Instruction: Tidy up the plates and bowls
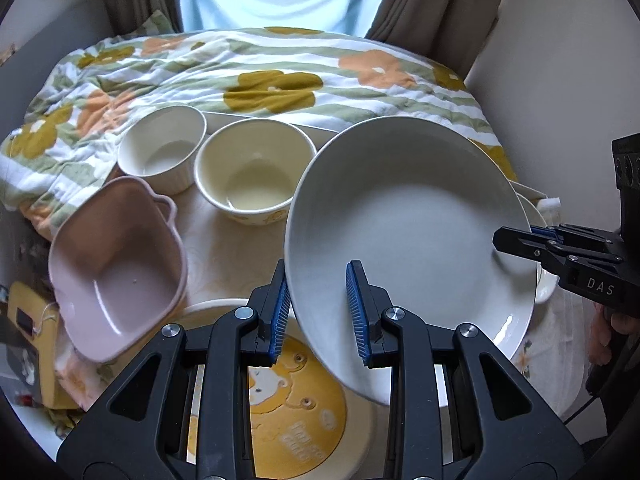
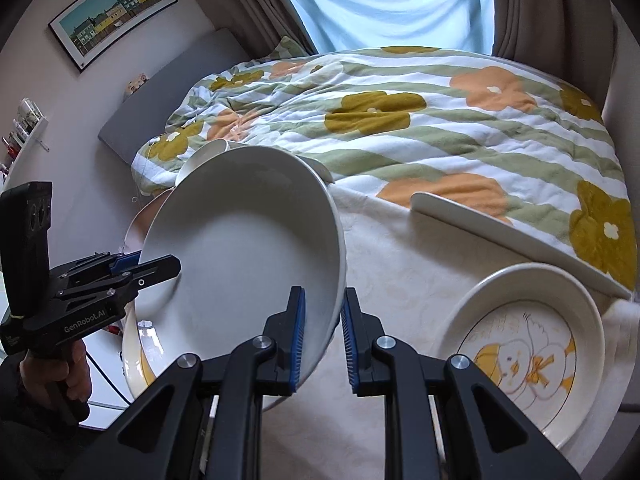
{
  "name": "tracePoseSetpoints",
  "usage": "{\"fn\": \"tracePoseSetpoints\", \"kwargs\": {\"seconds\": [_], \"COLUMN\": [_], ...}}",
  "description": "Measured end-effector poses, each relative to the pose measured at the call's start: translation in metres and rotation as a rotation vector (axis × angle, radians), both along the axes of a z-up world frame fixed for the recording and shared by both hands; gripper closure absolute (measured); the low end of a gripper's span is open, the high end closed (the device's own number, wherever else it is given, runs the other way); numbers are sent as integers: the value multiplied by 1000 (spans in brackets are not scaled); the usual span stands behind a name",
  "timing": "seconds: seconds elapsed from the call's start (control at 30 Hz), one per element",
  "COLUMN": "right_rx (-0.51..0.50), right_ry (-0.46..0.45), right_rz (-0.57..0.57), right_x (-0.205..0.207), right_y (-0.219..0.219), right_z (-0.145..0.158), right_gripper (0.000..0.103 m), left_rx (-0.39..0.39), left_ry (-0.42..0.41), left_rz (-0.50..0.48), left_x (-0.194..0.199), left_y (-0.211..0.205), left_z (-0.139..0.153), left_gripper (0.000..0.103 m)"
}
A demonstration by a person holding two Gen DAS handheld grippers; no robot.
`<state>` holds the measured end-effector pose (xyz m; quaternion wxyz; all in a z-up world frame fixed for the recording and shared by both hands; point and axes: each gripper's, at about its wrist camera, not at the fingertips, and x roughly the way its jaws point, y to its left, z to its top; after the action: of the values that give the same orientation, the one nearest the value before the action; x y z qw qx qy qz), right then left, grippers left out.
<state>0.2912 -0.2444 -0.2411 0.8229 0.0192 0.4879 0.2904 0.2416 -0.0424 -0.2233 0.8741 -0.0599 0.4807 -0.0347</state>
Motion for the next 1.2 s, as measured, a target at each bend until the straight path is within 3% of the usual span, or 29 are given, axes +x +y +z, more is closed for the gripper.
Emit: {"fn": "tracePoseSetpoints", "kwargs": {"seconds": [0.2,0.5,0.73,1.2], "right_rx": [5,18,-19,-62], "right_ry": [35,140,201,185], "right_rz": [-111,-226,-214,-186], "right_x": [-57,-114,-123,-114], "right_y": [35,80,97,101], "right_z": [-4,-32,-55,-61], "right_gripper": [86,86,86,86], "left_rx": [-4,-23,-47,-17], "left_ry": [11,117,170,195], "left_rz": [-97,-174,-163,-139], "left_x": [-34,-73,-86,-71], "left_y": [40,94,109,103], "left_z": [0,-39,-66,-86], "left_gripper": [78,78,78,78]}}
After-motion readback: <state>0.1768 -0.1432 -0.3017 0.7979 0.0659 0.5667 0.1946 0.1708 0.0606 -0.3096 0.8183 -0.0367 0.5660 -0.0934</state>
